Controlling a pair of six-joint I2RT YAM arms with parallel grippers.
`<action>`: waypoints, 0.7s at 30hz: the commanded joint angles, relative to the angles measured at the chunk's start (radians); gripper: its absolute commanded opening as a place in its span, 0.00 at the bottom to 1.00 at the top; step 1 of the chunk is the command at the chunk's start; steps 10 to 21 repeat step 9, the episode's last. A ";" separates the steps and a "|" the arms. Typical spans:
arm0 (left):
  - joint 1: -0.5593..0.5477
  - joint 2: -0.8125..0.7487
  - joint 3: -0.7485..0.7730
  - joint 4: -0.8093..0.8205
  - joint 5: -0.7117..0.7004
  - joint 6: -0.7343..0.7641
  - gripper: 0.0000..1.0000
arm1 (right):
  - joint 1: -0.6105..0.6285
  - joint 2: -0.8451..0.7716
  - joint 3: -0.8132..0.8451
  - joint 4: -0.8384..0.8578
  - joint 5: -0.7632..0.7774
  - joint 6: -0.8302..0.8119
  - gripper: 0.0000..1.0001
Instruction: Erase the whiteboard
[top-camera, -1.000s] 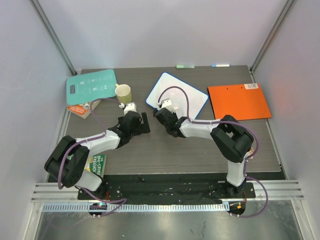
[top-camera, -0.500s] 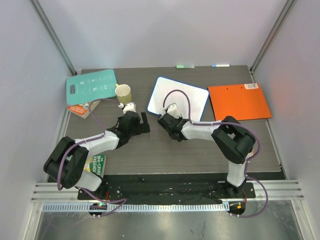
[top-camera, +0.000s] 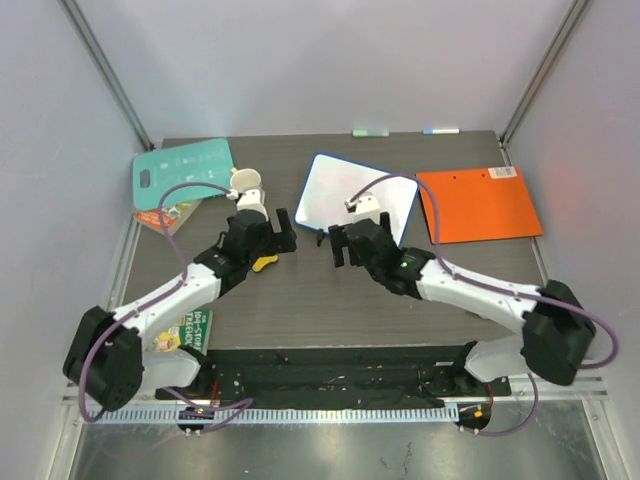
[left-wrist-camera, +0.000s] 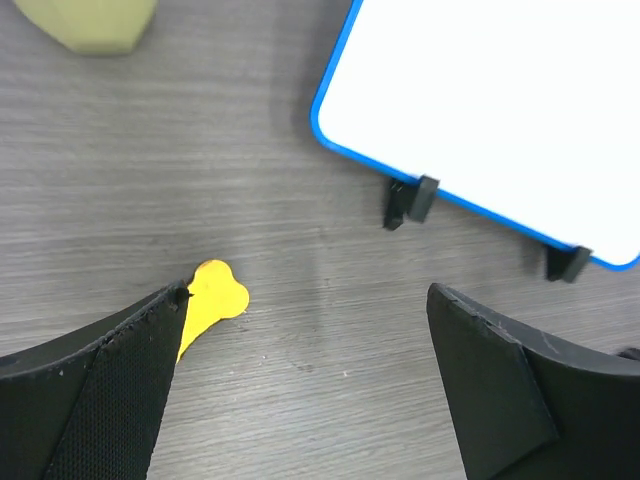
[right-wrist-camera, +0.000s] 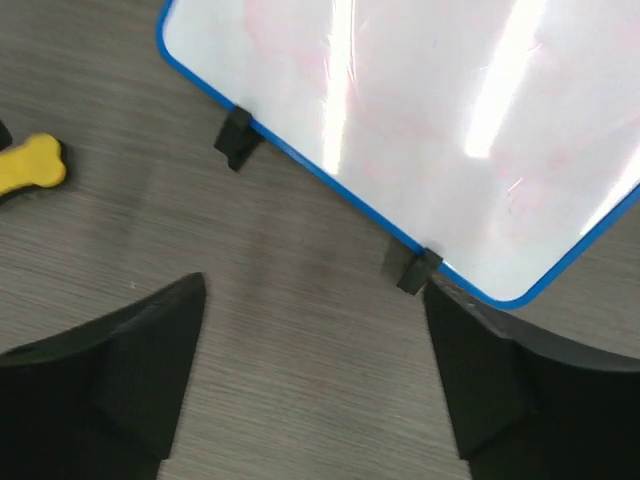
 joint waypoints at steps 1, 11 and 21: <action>0.004 -0.108 0.028 -0.089 -0.033 0.042 1.00 | 0.001 -0.180 -0.079 0.092 -0.004 -0.013 1.00; 0.004 -0.231 -0.018 -0.128 -0.037 0.056 1.00 | -0.022 -0.451 -0.236 0.068 0.142 -0.022 1.00; 0.004 -0.231 -0.018 -0.128 -0.037 0.056 1.00 | -0.022 -0.451 -0.236 0.068 0.142 -0.022 1.00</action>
